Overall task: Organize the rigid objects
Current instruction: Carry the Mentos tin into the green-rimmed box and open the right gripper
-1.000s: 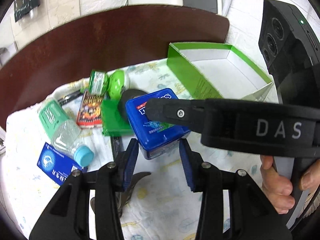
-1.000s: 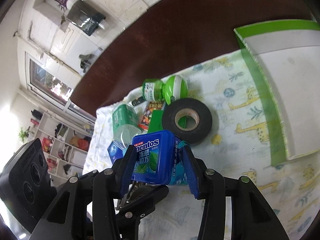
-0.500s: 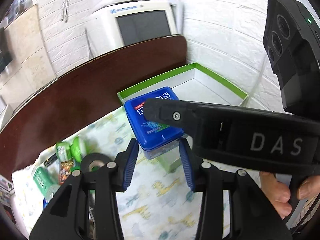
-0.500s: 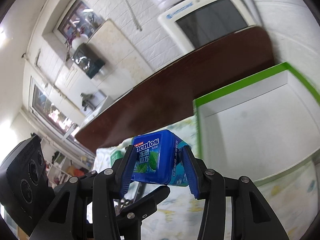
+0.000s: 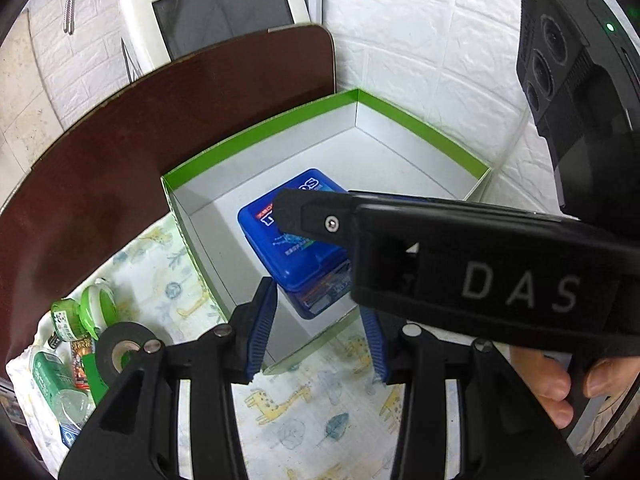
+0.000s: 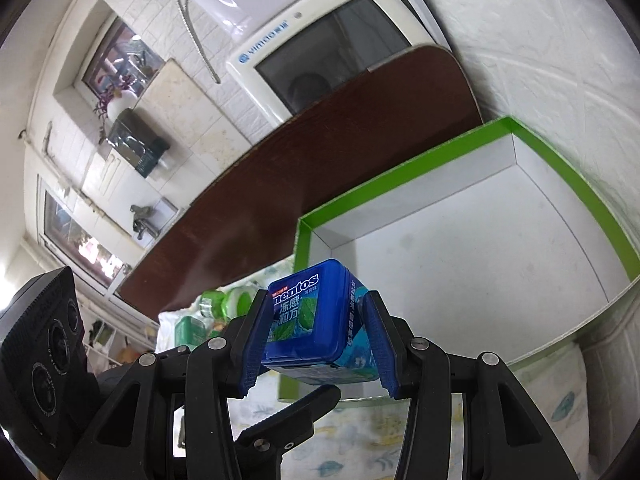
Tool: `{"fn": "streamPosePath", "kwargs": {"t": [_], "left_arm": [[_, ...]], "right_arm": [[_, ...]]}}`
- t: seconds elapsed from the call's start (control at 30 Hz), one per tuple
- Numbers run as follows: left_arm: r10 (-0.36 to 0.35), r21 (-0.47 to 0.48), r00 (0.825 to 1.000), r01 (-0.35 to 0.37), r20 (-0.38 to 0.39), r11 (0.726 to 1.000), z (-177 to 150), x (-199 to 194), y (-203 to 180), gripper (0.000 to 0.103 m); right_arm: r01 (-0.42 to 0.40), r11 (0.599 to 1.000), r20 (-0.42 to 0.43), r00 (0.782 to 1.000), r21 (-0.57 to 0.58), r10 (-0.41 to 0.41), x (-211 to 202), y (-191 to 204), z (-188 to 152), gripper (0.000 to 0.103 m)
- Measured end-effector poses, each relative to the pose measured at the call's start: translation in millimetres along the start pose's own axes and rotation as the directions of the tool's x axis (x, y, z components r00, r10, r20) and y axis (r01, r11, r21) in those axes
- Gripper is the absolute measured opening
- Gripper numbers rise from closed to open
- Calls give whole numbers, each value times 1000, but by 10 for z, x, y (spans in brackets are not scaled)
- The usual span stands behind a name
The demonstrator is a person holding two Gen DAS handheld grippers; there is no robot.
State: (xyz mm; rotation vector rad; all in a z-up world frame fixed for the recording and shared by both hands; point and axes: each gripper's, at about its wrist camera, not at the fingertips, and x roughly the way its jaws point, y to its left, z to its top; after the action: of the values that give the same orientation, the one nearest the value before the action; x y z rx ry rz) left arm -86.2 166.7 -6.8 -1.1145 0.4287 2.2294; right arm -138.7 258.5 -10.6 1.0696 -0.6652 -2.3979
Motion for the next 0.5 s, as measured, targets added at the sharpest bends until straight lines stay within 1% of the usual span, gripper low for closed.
{"fn": "streamPosePath", "kwargs": {"t": [0.17, 0.27, 0.37, 0.5], "left_arm": [[18, -21, 999, -19, -36, 1000, -55, 120, 65, 41], [7, -48, 999, -8, -37, 999, -56, 118, 136, 40], [35, -39, 999, -36, -42, 999, -78, 123, 135, 39], [20, -61, 999, -22, -38, 998, -107, 125, 164, 39]], "right_arm": [[-28, 999, -42, 999, 36, 29, 138, -160, -75, 49], [-41, 998, -60, 997, 46, 44, 229, -183, -108, 49], [-43, 999, -66, 997, 27, 45, 258, -133, -123, 49], [-36, 999, -70, 997, 12, 37, 280, -92, -152, 49]]}}
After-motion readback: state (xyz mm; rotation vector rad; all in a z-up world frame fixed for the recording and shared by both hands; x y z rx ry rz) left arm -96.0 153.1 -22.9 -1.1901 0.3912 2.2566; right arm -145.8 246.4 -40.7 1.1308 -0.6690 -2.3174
